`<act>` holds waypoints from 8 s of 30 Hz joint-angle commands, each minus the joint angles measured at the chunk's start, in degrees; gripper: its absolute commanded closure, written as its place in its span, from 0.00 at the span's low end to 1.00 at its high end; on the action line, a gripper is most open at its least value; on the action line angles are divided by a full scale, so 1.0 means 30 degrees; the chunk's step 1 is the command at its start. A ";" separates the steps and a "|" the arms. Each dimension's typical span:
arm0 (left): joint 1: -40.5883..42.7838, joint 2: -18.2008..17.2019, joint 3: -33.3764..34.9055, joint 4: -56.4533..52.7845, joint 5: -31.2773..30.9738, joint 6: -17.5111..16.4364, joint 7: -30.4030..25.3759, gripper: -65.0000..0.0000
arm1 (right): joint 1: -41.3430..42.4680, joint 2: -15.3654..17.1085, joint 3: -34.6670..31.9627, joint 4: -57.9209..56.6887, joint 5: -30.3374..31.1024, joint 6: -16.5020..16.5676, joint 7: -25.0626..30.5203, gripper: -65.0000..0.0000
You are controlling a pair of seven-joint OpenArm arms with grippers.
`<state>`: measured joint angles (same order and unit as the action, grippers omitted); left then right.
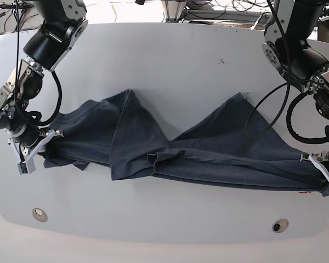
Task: Fold the T-shirt properly
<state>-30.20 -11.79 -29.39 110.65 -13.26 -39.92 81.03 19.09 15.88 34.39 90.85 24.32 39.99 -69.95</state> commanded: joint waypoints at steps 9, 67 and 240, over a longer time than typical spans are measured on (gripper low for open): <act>-0.5188 0.0224 0.1019 0.0171 -0.0021 0.0926 -0.0345 1.00 | 0.7043 0.4011 -0.2775 -0.2576 0.0290 0.0004 0.0534 1.00; -1.4917 -0.0861 0.1019 -0.6422 -0.0050 0.1893 -0.0345 1.00 | 1.9702 0.6678 -1.1186 -0.6239 0.0349 0.0004 0.0475 1.00; -0.1818 -0.0568 0.9166 -2.5616 -0.4885 0.1424 -1.1847 0.95 | -0.8928 -0.2348 0.1474 0.5366 0.2459 0.0004 -0.0140 1.00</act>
<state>-34.46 -13.28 -2.66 33.34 -28.51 -35.35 44.12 -8.34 8.10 38.54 105.97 30.87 39.92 -71.22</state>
